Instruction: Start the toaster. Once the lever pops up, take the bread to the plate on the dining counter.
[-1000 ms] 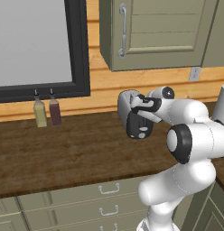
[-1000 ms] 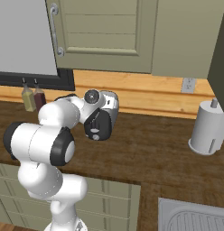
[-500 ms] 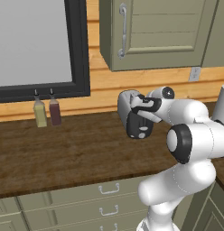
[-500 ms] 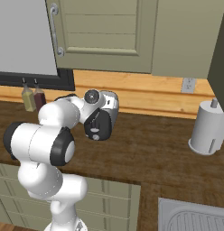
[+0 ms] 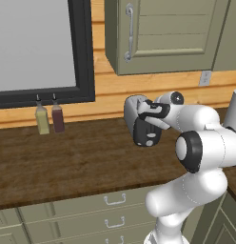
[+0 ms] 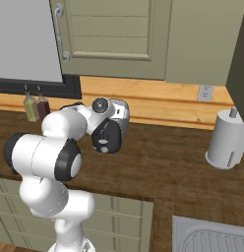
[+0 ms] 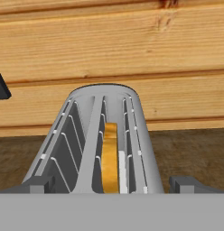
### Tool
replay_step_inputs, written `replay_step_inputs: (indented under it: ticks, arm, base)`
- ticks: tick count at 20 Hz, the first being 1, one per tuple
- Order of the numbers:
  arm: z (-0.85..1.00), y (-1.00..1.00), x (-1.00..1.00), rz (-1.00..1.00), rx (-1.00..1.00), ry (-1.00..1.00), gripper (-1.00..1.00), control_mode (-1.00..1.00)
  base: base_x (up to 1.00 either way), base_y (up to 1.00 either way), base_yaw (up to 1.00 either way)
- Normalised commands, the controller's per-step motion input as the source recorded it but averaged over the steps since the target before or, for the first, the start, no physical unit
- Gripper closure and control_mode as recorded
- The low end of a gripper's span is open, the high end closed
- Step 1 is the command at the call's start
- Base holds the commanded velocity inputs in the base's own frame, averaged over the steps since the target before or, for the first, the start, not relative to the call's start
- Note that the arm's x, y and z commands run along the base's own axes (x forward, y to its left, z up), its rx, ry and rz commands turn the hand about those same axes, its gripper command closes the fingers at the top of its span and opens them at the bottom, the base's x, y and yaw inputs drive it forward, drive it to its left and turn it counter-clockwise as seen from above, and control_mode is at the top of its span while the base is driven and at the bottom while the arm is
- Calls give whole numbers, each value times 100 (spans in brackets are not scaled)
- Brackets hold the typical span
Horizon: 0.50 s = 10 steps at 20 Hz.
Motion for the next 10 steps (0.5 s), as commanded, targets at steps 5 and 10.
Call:
replay_step_inputs:
  ticks: [5,10]
  arm:
    - [0,0,0,0,0,0,-100,-100]
    - [0,0,0,0,0,0,-100,-100]
  base:
    - [0,0,0]
    - [0,0,0]
